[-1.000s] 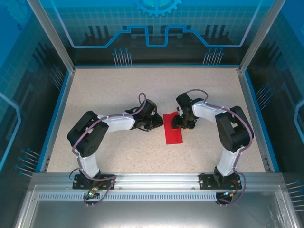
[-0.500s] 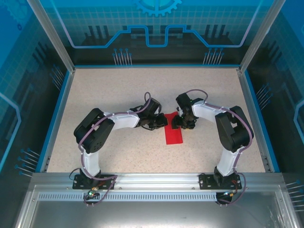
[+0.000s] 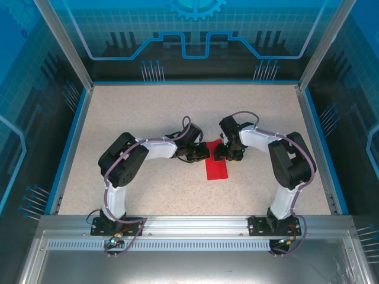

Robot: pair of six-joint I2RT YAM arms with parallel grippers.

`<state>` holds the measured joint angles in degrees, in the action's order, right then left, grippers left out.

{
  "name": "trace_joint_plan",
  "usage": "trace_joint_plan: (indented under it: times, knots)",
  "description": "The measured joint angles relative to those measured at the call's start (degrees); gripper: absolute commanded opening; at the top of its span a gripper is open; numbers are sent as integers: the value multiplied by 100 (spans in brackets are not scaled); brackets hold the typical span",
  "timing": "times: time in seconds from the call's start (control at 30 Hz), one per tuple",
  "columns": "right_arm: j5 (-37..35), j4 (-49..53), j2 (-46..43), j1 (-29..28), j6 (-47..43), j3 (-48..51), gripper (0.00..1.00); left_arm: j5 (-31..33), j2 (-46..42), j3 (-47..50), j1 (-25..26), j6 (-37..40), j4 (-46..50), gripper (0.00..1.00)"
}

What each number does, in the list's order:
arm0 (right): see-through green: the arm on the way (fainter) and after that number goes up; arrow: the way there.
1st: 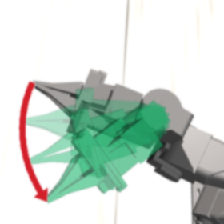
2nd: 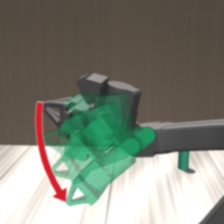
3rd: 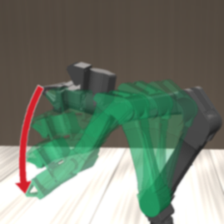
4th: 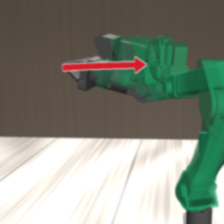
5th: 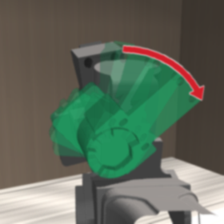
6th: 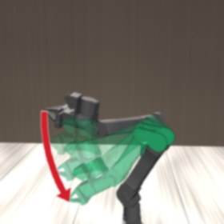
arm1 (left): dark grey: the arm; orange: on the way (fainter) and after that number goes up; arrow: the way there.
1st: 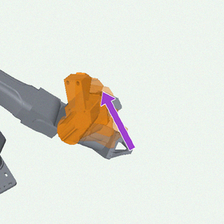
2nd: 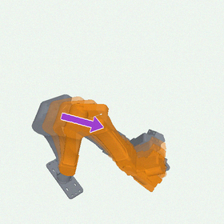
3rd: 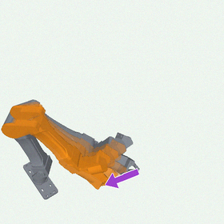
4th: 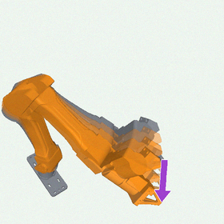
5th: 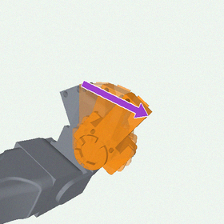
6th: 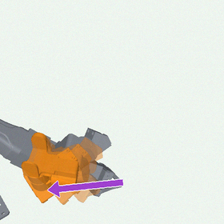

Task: Fold a paper plane with a square sheet of paper (pick it up from the middle)
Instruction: Hold the square sheet of paper at the center of the table.

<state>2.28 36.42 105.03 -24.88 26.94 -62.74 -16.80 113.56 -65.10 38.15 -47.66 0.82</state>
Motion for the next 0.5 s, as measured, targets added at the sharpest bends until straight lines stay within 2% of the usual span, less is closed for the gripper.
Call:
trace_joint_plan:
  times: [0.5]
  knots:
    - [35,-22,-85,0,-2,2,64,2,66,-7,0,44,129,3]
